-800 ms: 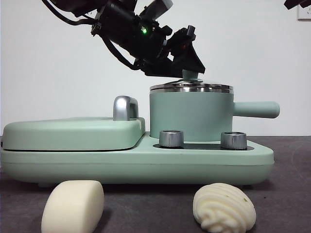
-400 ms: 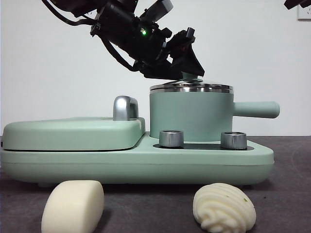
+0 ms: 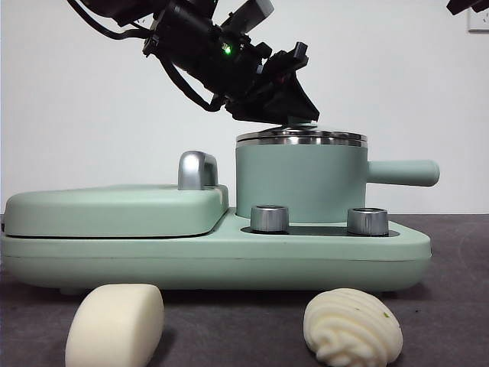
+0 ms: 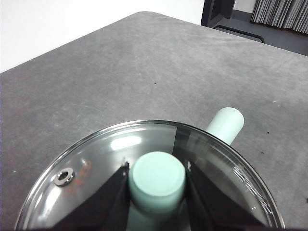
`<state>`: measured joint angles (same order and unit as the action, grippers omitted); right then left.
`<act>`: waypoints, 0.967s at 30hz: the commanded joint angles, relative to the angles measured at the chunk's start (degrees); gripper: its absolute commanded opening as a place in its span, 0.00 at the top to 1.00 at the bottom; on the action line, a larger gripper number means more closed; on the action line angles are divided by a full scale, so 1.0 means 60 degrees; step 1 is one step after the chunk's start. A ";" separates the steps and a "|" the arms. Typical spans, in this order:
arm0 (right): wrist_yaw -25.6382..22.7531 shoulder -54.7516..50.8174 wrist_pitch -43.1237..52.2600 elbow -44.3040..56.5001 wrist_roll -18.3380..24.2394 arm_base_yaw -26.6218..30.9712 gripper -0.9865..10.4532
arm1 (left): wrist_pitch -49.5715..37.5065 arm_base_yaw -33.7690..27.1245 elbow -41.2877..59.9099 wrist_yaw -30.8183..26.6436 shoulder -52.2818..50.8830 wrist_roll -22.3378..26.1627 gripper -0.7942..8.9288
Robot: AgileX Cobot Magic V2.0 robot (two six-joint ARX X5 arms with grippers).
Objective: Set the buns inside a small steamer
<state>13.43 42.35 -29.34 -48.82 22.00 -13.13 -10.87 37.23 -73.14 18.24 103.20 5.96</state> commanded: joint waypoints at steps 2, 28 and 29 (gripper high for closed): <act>-0.0004 0.0040 0.0095 -0.0193 -0.0171 -0.0040 0.69 | -0.0102 0.0055 -0.0441 -0.0080 -0.0186 -0.0076 0.91; 0.0612 0.0080 0.0087 -0.0193 -0.0171 -0.0911 0.66 | 0.6422 -0.1749 -0.0765 -0.0619 -0.4852 -0.0477 0.91; 0.0612 0.0120 0.0087 -0.0193 -0.0171 -0.1166 0.63 | 0.6579 -0.1876 -0.0659 -0.0619 -0.5002 -0.0477 0.91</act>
<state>16.78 42.48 -29.34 -48.82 21.93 -19.20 29.65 25.78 -76.36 14.48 73.03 3.53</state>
